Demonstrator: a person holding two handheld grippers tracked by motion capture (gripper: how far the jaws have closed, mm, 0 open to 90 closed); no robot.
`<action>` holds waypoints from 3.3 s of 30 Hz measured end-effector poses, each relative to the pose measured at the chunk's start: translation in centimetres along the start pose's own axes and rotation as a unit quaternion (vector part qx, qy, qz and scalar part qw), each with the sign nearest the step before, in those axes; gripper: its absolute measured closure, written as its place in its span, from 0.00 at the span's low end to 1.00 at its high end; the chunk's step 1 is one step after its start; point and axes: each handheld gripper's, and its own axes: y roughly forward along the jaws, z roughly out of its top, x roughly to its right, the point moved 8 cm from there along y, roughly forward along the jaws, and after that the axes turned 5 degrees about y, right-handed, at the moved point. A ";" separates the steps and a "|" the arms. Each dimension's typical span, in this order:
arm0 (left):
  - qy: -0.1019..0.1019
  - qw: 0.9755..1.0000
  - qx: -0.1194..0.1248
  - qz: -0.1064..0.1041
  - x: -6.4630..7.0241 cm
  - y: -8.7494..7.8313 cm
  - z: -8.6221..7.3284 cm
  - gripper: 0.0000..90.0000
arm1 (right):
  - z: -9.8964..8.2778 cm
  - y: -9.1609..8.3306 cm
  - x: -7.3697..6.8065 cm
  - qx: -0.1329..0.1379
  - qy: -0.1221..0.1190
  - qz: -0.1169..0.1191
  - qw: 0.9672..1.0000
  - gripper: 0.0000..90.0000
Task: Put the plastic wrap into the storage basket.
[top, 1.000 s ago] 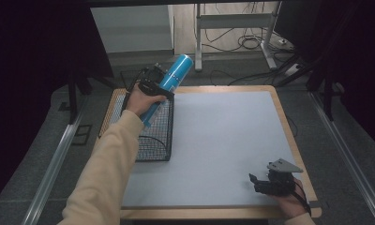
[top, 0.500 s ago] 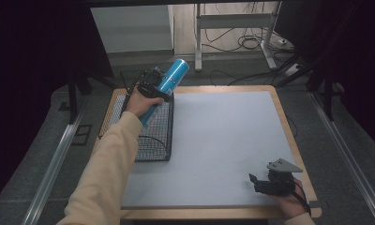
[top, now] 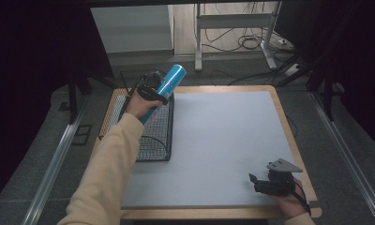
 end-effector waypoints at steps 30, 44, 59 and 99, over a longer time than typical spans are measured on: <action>0.038 0.992 -0.098 0.073 -1.2 3.0 -1.7 0.35 | 0.0 0.0 0.1 -0.002 0.003 0.000 1.000 0.15; 0.023 0.995 -0.069 0.074 -1.3 3.0 -1.6 0.23 | -0.1 0.0 0.1 -0.004 0.001 0.001 1.000 0.15; -0.006 1.000 0.004 0.015 0.2 0.5 -0.4 0.09 | -0.1 0.0 0.2 -0.005 0.002 -0.001 1.000 0.15; 0.109 0.969 0.155 -0.157 18.9 -8.9 -5.2 0.14 | 0.1 -0.3 0.4 0.002 0.003 -0.009 1.000 0.15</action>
